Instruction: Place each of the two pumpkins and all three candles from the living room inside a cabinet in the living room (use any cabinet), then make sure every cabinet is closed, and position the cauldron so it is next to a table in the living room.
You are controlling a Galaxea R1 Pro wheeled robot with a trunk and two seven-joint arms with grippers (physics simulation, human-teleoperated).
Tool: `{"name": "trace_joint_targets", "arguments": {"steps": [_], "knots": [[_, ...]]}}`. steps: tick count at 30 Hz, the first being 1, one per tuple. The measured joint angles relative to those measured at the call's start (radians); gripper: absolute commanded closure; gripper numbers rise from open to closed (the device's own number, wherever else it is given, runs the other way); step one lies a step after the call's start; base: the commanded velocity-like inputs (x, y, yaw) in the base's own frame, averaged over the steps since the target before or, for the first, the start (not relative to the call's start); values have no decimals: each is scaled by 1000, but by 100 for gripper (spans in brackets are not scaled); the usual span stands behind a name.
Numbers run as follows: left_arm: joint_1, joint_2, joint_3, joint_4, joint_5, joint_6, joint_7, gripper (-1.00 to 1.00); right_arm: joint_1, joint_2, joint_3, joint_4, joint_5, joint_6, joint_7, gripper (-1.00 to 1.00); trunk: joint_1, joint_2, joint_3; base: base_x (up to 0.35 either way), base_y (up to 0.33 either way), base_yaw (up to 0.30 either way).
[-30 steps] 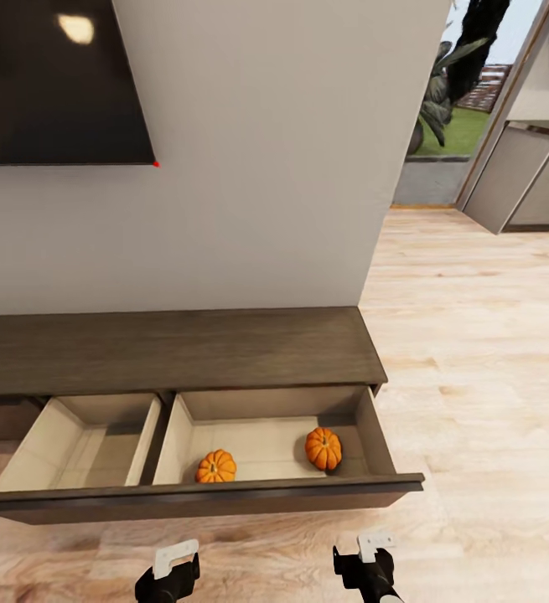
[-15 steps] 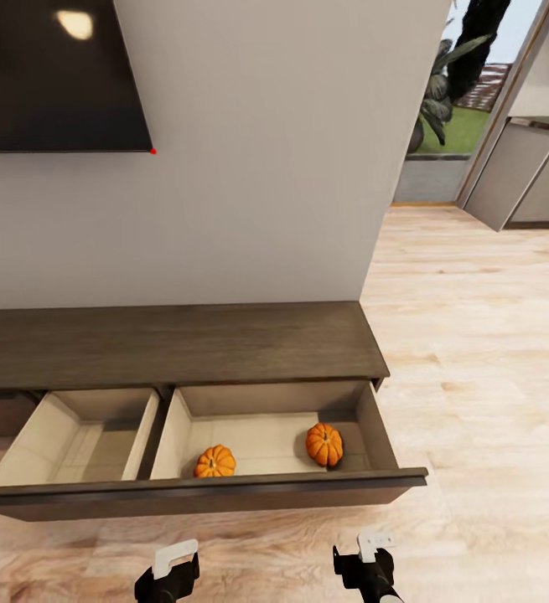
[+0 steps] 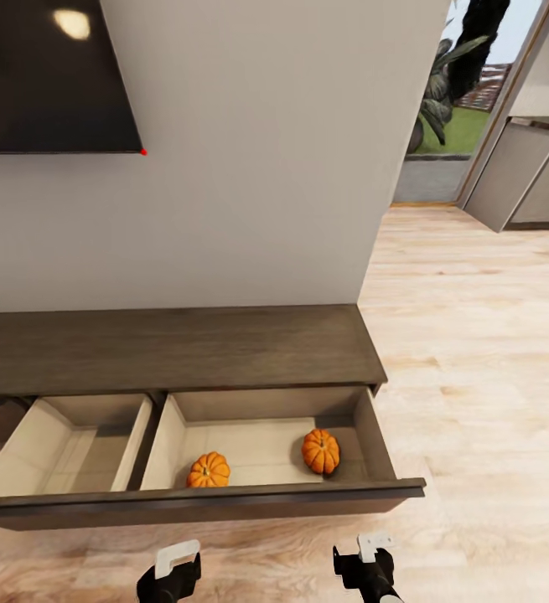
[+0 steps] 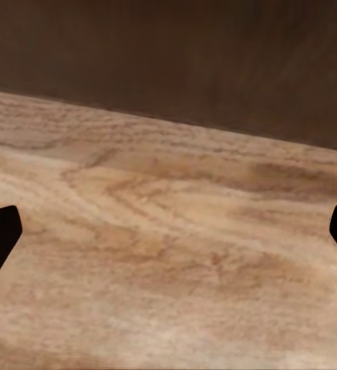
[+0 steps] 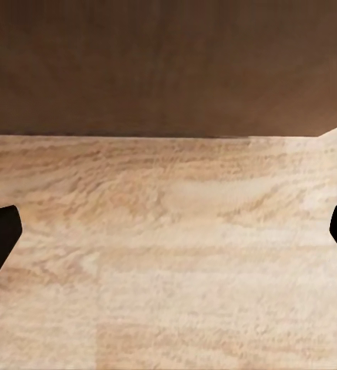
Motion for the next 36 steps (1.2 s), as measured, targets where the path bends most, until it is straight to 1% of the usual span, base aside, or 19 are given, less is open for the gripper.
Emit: {"name": "trace_joint_targets", "arguments": {"steps": [7, 12, 18, 24, 36], "knots": [[0, 0, 0, 0, 0, -1, -1, -100, 0, 1, 0, 0, 1, 0, 0, -100, 0, 0, 0, 166, -8, 0], [0, 0, 0, 0, 0, -1, -1, -100, 0, 16, 3, -2, 3, 0, 0, -100, 0, 0, 0, 16, 0, 0], [0, 1, 0, 2, 2, -2, -1, -100, 0, 24, 3, -14, 3, 0, -1, -100, 0, 0, 0, 45, 0, 0], [1, 4, -1, 2, 3, -3, -1, -100, 0, 36, 3, -16, 3, 0, -2, -100, 0, 0, 0, 278, 0, 0], [0, 4, 17, 3, 1, -5, 0, -100, 0, 34, 2, -16, 2, 0, -2, -100, 0, 0, 0, 332, 0, 0]]}}
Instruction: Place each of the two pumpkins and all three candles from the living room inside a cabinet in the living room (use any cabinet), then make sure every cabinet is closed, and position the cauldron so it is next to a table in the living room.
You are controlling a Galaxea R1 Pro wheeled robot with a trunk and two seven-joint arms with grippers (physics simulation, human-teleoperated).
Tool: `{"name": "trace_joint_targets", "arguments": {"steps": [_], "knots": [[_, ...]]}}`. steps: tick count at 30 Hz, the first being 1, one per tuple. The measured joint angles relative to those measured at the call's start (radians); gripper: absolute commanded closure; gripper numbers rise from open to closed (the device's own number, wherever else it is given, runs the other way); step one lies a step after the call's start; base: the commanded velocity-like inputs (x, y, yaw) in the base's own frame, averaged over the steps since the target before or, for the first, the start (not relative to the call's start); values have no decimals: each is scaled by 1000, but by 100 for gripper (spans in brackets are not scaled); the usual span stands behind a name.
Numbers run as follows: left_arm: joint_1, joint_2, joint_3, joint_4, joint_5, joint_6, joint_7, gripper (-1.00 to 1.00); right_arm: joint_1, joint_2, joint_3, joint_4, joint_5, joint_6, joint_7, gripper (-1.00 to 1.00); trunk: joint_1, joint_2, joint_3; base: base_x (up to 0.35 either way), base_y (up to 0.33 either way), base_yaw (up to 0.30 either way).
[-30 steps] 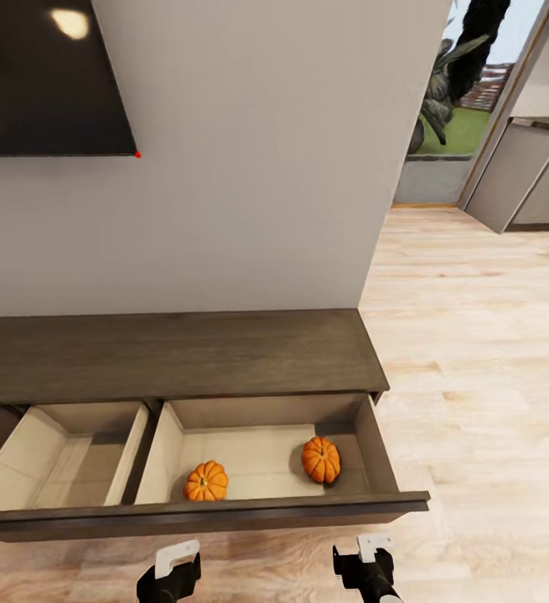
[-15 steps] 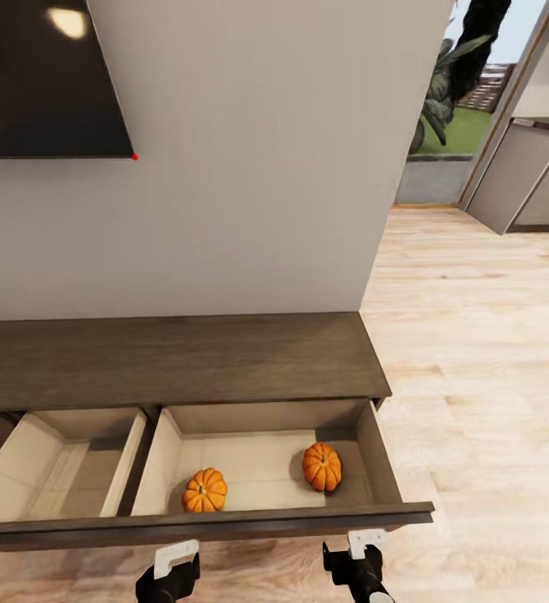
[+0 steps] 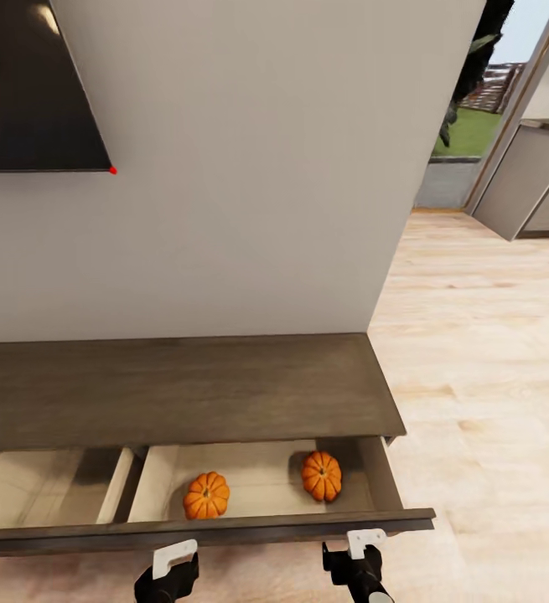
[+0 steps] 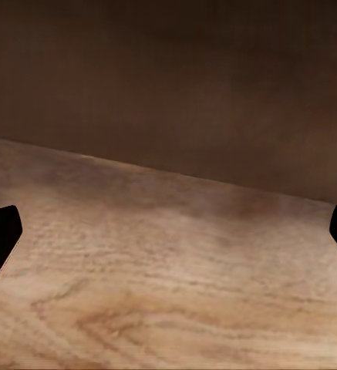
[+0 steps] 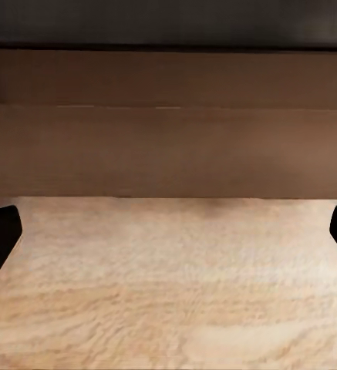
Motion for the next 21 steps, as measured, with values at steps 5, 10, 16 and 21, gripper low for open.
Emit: {"name": "trace_joint_targets", "arguments": {"steps": [5, 10, 16, 21], "knots": [[0, 0, -18, -1, -13, 0, 3, -100, 0, 1, 0, 0, 0, 0, 0, -100, 0, 0, 0, 335, 0, 0], [-1, -1, -27, -2, -16, 0, 8, -100, 0, 2, 0, 0, 0, 0, 0, -100, 0, 0, 0, 335, 0, 0], [-2, -1, -91, -3, -90, 1, 24, -100, 0, 0, 0, 0, 0, 0, 0, -100, 0, 0, 0, 335, 0, 0], [-2, 0, -102, -3, -97, 0, 26, -100, 0, 0, 0, 0, 0, 0, 0, -100, 0, 0, 0, 295, 0, 0]]}}
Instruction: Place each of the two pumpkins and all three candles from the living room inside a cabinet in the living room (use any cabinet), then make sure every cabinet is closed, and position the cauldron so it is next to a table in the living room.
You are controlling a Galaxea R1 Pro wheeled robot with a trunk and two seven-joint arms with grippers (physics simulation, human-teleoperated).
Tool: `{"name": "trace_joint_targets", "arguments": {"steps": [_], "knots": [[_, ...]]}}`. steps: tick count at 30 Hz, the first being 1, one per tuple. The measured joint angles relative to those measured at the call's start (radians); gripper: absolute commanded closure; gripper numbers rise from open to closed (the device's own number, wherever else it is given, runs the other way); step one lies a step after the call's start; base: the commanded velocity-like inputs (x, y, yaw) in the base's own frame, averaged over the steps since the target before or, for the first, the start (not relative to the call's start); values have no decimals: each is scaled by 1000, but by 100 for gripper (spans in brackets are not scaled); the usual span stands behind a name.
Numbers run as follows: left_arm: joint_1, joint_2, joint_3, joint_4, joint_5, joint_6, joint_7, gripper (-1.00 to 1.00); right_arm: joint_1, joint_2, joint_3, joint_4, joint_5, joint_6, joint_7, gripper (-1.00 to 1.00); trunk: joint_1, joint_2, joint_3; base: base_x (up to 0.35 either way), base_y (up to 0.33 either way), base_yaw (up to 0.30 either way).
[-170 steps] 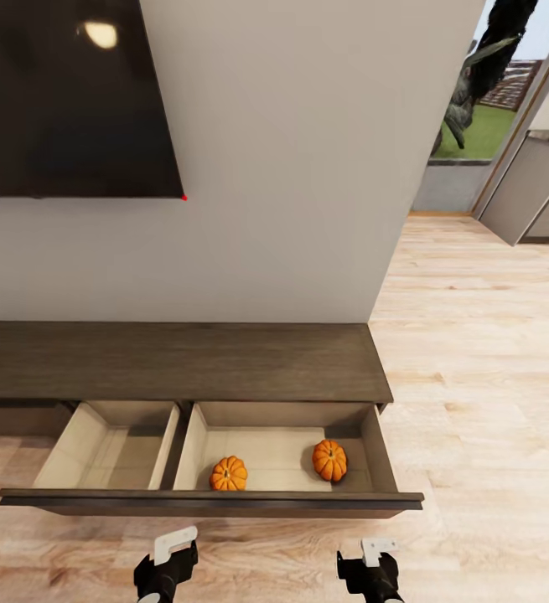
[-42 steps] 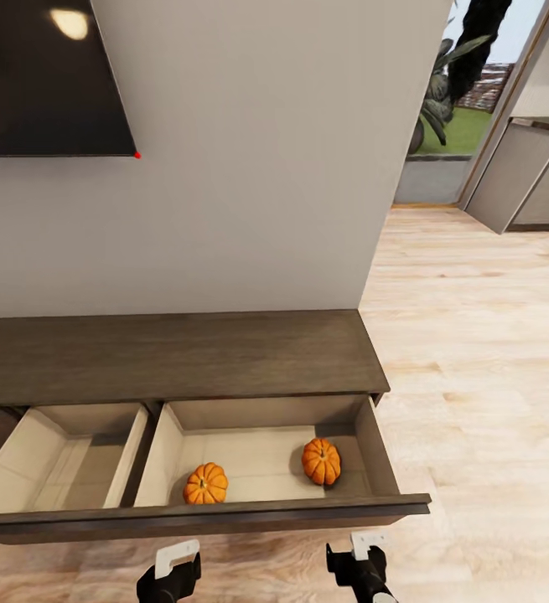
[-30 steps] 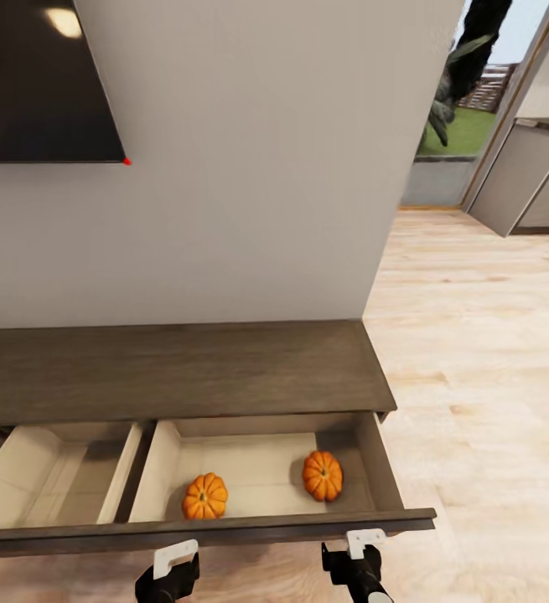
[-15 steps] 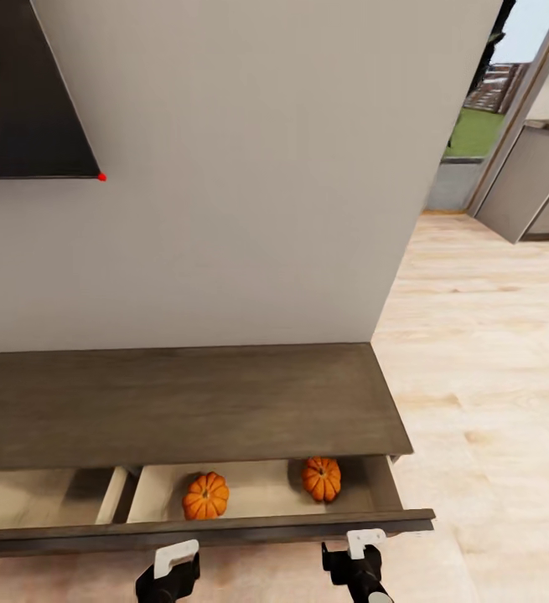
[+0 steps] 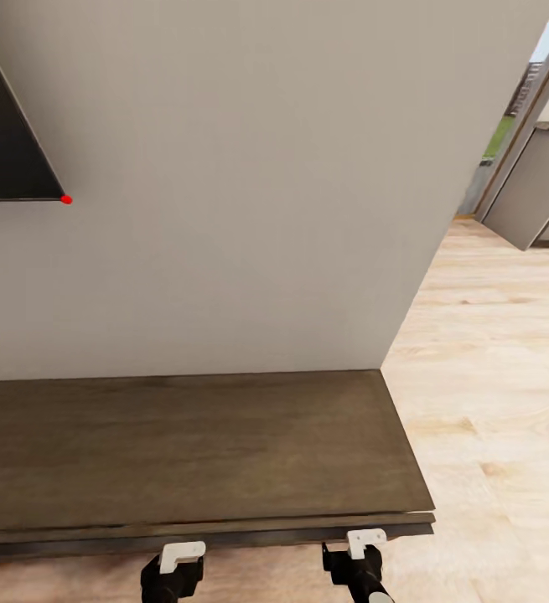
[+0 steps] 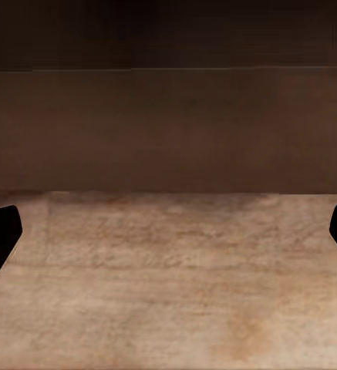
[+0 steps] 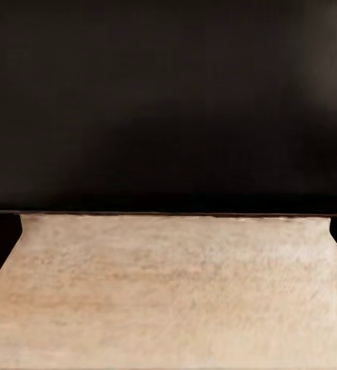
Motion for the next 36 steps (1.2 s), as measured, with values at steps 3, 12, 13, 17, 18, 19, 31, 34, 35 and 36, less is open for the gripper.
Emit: {"name": "trace_joint_targets", "arguments": {"steps": [3, 12, 13, 17, 18, 19, 31, 34, 35, 36], "knots": [[0, 0, -27, 1, -1, 0, -2, -100, 0, 0, 0, 0, 0, 0, 0, -100, 0, 0, 0, 46, 0, 0], [0, 0, -27, 1, 4, -5, -9, -100, 0, -2, 0, 0, 0, 0, 0, -100, 0, 0, 0, -55, 0, 0], [0, 0, -27, 1, 4, -5, -9, -100, 0, -2, 0, 0, 0, 0, 0, -100, 0, 0, 0, -23, 0, 0], [0, 1, -25, 2, 7, -5, -9, -100, 0, -2, 0, 0, 0, 0, 0, -100, 0, 0, 0, 124, 0, 0], [0, 6, -25, 2, 7, -5, -9, -100, 0, -2, 0, 0, 0, 0, 0, -100, 0, 0, 0, 267, 0, 0], [0, 12, -36, -2, -5, -4, -9, -100, 0, -2, 0, 0, 0, 0, 0, -100, 0, 0, 0, 303, 0, 0], [0, 16, -24, -3, 8, -5, -10, -100, 0, 1, 1, 0, 0, 0, 0, -100, 0, 0, 0, -80, -1, 0], [0, 16, -25, -2, 8, -5, -10, -100, 0, 0, 0, 0, -1, 0, 1, -100, 0, 0, 0, -331, 0, 0], [0, 16, -25, -2, 8, -5, -10, -100, 0, 0, 0, 0, -1, 0, 0, -100, 0, 0, 0, -332, 0, 0], [0, 16, -25, -2, 8, -5, -10, -100, 0, 0, 0, 0, -2, 0, 0, -100, 0, 0, 0, -332, 0, 0]]}}
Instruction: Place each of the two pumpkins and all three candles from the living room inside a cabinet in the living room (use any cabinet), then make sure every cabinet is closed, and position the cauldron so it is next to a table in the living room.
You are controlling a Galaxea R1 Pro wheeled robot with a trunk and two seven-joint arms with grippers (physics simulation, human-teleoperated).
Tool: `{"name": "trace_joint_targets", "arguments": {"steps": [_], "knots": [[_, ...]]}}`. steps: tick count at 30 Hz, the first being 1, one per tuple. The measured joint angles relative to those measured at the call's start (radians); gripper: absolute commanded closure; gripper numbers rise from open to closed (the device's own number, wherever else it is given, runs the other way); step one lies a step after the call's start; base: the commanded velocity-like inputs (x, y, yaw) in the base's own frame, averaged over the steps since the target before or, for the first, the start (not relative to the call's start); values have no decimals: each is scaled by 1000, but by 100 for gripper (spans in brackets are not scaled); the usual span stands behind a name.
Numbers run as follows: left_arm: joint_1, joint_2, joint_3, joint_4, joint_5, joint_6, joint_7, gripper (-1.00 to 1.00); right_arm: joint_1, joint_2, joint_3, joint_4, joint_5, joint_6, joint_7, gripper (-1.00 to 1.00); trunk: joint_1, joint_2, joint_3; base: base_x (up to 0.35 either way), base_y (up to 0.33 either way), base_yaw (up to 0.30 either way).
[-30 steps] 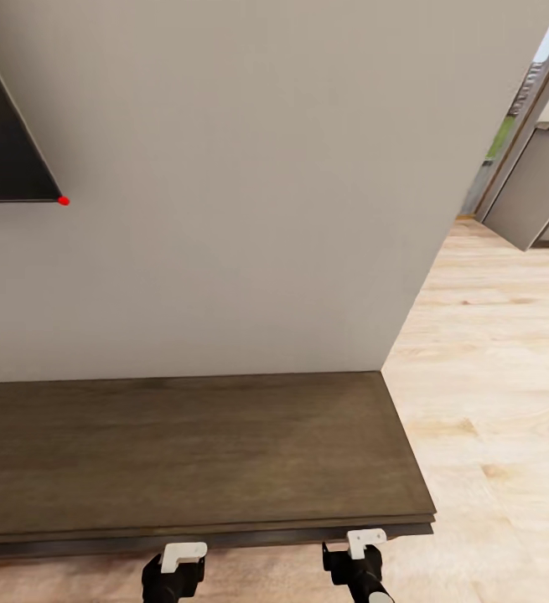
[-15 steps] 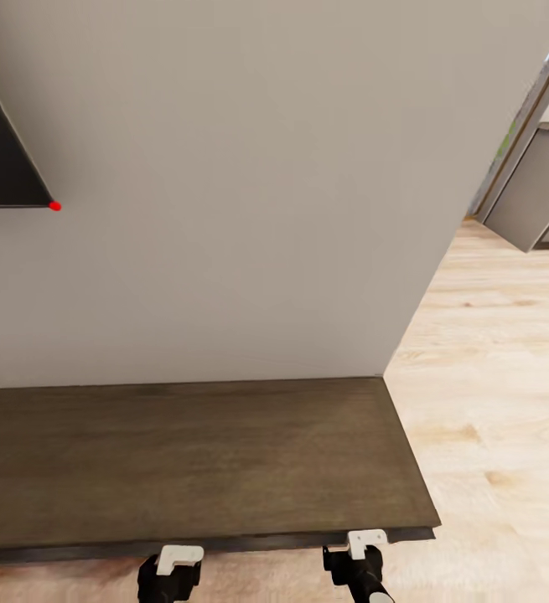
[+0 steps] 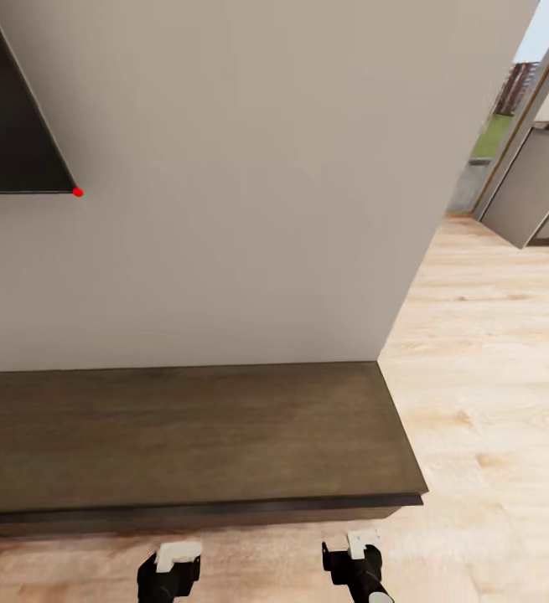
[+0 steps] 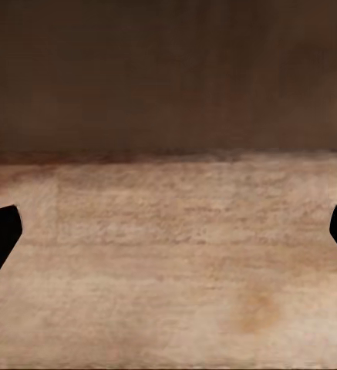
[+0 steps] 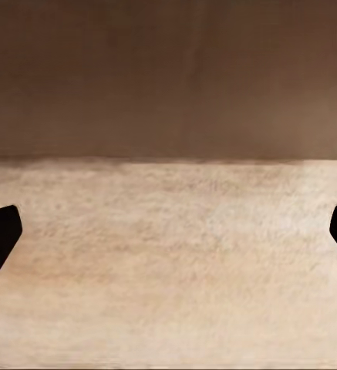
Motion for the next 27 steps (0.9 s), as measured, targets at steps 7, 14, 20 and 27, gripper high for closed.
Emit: {"name": "trace_joint_targets", "arguments": {"steps": [7, 14, 20, 27], "knots": [[0, -1, 0, 0, -2, 0, 0, -100, 0, -1, 0, 1, 0, 0, 1, -100, 0, 0, 0, -324, 0, 0], [4, -13, 1, -3, -2, 1, -3, -100, 3, -6, -2, 16, -4, 0, 0, -100, 0, 0, 0, -33, 0, 0], [30, -14, 1, -2, -1, 4, -4, -100, 40, -6, -2, 29, -4, 0, 1, -100, 0, 0, 0, 0, 0, 0], [75, -14, 1, 0, -1, 7, -4, -100, 83, -5, -2, 32, -6, 4, 1, -100, 0, 0, 0, 0, 0, 0]]}}
